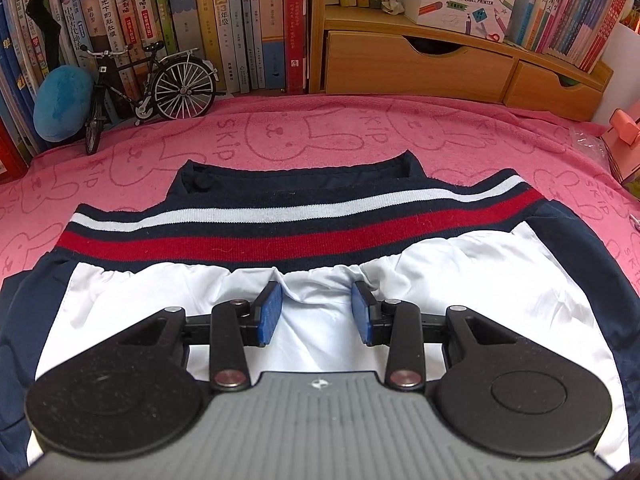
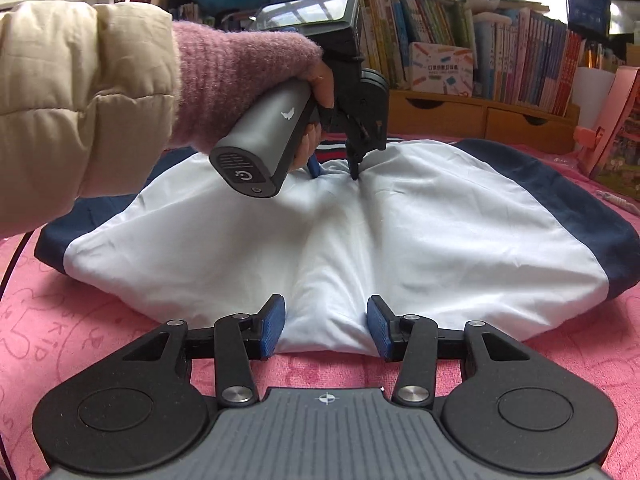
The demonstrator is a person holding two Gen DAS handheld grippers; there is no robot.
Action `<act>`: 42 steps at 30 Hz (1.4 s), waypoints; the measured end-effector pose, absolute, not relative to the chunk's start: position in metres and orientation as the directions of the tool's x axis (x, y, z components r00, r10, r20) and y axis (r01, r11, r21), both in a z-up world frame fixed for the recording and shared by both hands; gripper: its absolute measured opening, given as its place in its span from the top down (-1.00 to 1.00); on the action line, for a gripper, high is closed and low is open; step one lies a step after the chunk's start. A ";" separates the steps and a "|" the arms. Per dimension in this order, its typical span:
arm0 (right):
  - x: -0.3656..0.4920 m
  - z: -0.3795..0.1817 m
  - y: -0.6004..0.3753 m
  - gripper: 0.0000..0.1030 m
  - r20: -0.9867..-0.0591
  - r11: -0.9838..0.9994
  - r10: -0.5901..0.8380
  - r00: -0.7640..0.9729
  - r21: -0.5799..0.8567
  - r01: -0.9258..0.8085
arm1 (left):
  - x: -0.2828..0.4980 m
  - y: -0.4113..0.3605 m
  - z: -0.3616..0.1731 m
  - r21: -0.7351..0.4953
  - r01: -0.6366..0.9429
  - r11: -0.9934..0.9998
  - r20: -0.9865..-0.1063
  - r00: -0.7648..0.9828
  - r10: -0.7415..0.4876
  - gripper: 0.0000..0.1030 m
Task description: Fold clothes
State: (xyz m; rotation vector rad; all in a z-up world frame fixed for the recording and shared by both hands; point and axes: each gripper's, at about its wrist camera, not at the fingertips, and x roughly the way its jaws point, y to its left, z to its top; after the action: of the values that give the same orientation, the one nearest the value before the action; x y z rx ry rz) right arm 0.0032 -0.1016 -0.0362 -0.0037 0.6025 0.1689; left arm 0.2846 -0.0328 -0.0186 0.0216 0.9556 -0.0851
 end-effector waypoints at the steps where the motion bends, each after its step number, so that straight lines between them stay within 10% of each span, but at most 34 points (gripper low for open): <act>1: 0.004 -0.036 -0.103 0.10 -0.565 0.986 0.160 0.810 0.051 -0.159 | 0.289 -0.035 -0.017 -0.008 0.082 0.997 -0.822 0.566 -0.053 0.27; 24: 0.005 -0.038 -0.103 0.10 -0.548 0.986 0.163 0.821 0.060 -0.155 | 0.136 -0.033 0.011 -0.079 0.262 0.962 -0.912 0.371 -0.176 0.19; 42: 0.001 -0.038 -0.105 0.07 -0.547 0.984 0.175 0.819 0.069 -0.164 | 0.224 -0.039 -0.011 0.012 0.120 0.993 -0.876 0.480 -0.047 0.13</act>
State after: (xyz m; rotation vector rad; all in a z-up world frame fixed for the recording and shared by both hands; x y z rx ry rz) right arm 0.0010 -0.1048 -0.0381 0.0188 0.5845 0.1806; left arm 0.2238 -0.0394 -0.0111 0.0754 1.0650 -0.1020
